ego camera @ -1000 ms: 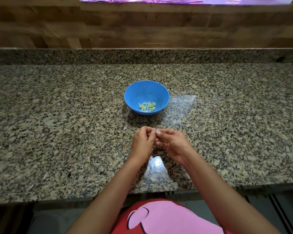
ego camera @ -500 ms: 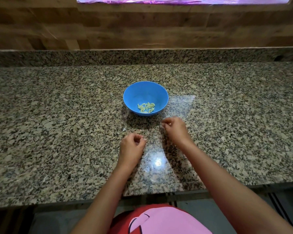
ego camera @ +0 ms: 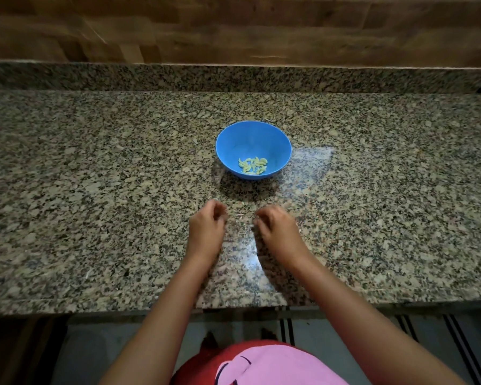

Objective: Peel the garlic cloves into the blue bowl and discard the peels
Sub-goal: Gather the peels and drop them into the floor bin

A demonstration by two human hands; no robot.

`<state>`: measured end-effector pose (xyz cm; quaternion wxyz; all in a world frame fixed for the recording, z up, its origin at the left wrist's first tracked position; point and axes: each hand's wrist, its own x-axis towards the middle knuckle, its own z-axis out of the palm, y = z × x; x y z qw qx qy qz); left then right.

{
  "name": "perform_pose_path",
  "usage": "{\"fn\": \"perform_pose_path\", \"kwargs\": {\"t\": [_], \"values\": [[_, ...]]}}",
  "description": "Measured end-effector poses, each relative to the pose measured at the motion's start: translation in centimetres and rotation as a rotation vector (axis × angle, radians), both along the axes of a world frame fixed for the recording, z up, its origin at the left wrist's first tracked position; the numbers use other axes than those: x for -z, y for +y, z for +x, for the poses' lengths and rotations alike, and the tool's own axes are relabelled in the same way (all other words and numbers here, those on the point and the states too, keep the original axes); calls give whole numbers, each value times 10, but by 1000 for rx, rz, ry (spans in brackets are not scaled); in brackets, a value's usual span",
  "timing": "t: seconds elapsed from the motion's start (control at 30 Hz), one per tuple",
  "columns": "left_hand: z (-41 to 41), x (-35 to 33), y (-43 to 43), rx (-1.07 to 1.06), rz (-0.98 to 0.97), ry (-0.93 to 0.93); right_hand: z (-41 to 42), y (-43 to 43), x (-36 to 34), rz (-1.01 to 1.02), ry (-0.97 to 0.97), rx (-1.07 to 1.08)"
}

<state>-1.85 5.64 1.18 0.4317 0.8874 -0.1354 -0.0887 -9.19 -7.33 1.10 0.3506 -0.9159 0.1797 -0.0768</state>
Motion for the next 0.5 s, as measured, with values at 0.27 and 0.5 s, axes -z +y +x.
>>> {"fn": "perform_pose_path", "kwargs": {"t": [0.27,0.5], "values": [[29,6,-3,190,362,-209,-2,15,9,-107,16,-109],[-13,18,2,252,428,-380,39,-5,-2,-204,99,-287]]}}
